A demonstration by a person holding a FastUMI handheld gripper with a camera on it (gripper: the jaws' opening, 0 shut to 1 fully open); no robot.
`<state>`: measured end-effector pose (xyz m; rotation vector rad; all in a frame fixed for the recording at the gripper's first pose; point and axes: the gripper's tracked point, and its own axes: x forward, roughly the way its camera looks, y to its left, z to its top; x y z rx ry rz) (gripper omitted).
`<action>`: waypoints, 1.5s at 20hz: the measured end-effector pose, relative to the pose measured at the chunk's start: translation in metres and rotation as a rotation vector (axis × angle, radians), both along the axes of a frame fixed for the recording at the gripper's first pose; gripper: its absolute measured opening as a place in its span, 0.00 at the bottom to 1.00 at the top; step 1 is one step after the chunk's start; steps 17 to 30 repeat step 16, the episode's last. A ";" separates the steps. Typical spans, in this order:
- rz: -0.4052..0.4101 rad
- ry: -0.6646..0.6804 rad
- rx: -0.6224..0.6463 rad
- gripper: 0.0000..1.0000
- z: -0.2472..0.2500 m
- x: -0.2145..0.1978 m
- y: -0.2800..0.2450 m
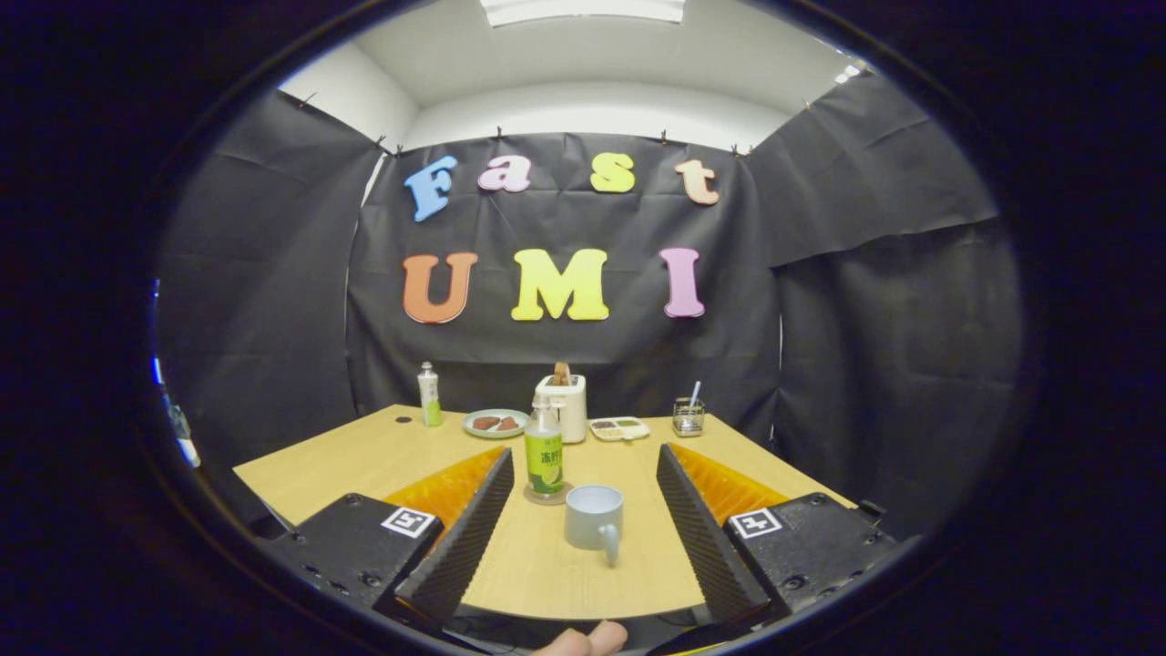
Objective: Take the bottle from table, then pour the juice into the cup, finally place the bottle on the coaster
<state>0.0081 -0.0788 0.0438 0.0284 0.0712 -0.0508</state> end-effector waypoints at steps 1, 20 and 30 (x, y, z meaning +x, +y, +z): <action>0.011 -0.007 0.006 1.00 0.005 -0.005 0.001; 0.032 -0.040 0.012 1.00 0.023 -0.040 0.010; 0.032 -0.040 0.012 1.00 0.023 -0.040 0.010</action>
